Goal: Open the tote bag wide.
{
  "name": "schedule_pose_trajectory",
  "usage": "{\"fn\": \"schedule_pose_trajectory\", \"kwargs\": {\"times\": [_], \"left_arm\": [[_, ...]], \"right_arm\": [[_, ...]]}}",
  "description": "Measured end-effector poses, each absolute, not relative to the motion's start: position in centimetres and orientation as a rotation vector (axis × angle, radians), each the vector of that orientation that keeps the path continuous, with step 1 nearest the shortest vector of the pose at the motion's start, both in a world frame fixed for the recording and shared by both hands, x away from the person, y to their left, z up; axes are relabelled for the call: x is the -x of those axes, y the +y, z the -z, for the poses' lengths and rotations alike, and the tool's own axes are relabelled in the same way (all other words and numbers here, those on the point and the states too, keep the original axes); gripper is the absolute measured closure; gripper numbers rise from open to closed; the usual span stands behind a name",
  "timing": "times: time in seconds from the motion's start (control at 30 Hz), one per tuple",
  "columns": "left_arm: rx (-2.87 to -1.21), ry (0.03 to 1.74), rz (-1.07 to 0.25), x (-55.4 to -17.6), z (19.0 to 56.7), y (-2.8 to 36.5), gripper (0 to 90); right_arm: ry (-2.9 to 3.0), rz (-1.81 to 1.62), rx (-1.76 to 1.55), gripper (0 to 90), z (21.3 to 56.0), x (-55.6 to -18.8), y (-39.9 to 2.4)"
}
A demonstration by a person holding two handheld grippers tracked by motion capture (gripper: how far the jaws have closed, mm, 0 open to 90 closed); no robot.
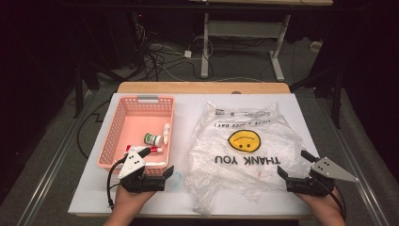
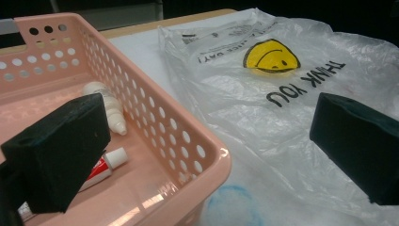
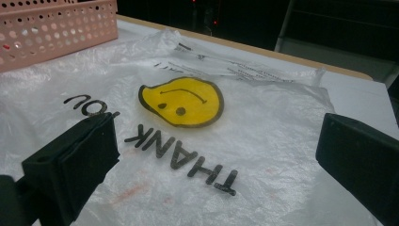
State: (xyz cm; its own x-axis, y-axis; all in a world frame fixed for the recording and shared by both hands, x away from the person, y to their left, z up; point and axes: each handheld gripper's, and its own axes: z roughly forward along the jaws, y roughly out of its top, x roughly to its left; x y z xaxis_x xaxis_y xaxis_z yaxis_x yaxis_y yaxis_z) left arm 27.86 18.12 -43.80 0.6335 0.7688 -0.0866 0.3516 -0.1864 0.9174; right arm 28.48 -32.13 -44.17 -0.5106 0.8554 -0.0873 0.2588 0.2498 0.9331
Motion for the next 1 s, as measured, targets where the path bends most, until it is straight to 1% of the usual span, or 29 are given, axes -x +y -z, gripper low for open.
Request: {"fn": "schedule_pose_trajectory", "kwargs": {"times": [0.23,0.63,0.83,1.0], "left_arm": [[-1.808,0.890,-0.495,-27.6,43.6,17.5,0.0],[-1.783,0.927,-0.485,-27.6,43.6,18.3,0.0],[-1.790,0.934,-0.492,-27.7,43.5,18.5,0.0],[-1.795,0.938,-0.490,-27.7,43.5,18.6,0.0]], "right_arm": [[1.909,-1.289,-1.012,0.0,44.0,-28.5,-31.9],[1.910,-1.298,-1.020,0.0,44.0,-28.6,-32.1],[1.900,-1.277,-1.050,0.0,43.7,-28.7,-33.0],[1.884,-1.226,-1.100,1.0,43.7,-28.8,-34.7]]}}
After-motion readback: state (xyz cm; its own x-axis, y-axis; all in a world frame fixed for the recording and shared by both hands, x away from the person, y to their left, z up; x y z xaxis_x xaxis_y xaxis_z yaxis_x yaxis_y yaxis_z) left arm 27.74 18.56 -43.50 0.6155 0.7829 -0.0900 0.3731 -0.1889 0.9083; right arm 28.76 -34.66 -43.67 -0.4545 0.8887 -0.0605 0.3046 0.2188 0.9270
